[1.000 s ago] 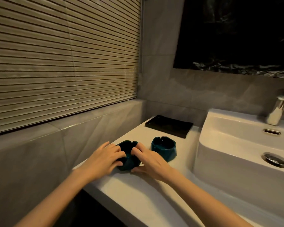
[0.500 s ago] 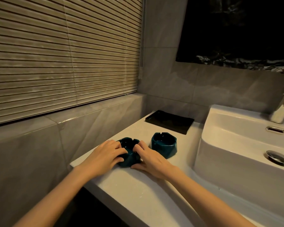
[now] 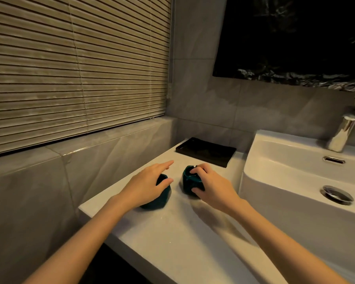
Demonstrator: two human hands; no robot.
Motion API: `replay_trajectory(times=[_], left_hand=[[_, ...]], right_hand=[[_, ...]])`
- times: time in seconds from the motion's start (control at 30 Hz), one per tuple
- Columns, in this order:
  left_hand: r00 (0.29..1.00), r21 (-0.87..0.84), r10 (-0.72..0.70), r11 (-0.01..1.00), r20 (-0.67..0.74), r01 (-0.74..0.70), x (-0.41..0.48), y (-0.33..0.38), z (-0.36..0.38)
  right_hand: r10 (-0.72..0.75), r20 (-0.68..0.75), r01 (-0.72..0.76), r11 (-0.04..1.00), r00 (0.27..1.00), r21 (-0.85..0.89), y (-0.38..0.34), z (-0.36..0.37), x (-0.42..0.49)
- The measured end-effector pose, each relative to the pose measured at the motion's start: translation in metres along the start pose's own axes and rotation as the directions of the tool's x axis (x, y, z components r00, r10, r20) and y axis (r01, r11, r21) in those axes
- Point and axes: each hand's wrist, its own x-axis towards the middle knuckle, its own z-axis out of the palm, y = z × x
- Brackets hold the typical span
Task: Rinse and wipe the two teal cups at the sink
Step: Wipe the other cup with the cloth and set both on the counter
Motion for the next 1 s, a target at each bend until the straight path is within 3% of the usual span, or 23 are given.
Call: replay_trajectory(times=[0.13, 0.37, 0.6, 0.77, 0.87, 1.0], left_hand=[[0.994, -0.024, -0.049, 0.998, 0.098, 0.051, 0.032, 0.014, 0.023], [0.957, -0.047, -0.149, 0.985, 0.249, 0.166, 0.066, 0.017, 0.05], [0.959, -0.177, -0.145, 0.966, 0.241, 0.191, 0.072, 0.018, 0.051], [0.976, -0.329, -0.203, 0.919, 0.08, 0.218, 0.07, 0.032, 0.033], [0.959, -0.545, -0.28, 0.8, 0.035, 0.253, 0.072, 0.053, 0.009], [0.917, -0.845, -0.328, 0.402, 0.226, 0.353, 0.071, 0.085, -0.02]], right_hand=[[0.056, 0.11, -0.05, 0.997, 0.992, -0.058, 0.02, 0.01, 0.0], [0.011, 0.119, -0.013, 1.0, 0.993, 0.017, 0.028, 0.02, 0.006], [0.016, 0.085, -0.023, 0.996, 0.996, 0.086, 0.026, 0.02, 0.002], [-0.008, -0.053, 0.016, 0.99, 0.999, 0.142, 0.016, -0.01, 0.003], [-0.028, -0.133, 0.049, 0.986, 0.991, 0.159, 0.01, -0.043, 0.003], [-0.032, -0.216, 0.072, 0.981, 0.976, 0.181, 0.005, -0.092, -0.002]])
